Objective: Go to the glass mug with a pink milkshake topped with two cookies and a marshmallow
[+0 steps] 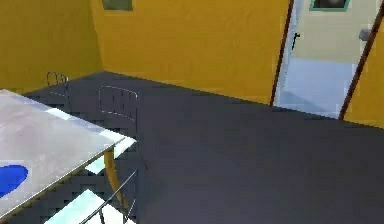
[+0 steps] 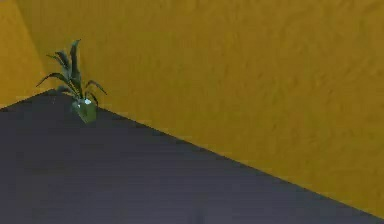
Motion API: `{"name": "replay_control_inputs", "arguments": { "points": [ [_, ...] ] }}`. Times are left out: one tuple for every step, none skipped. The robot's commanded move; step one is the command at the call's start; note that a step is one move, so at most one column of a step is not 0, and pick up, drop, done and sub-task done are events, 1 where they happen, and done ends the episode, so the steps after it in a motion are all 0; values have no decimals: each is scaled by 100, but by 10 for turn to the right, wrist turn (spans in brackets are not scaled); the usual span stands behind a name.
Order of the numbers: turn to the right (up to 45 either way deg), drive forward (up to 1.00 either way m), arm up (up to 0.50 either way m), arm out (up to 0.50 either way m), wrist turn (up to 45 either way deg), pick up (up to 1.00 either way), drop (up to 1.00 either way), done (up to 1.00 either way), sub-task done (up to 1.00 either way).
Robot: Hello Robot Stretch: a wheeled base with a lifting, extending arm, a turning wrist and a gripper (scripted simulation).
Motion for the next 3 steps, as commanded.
{"name": "replay_control_inputs", "arguments": {
  "points": [
    [-450,0,0,0,0,0,0,0,0],
    [-450,0,0,0,0,0,0,0,0],
    [-450,0,0,0,0,0,0,0,0]
  ]
}}
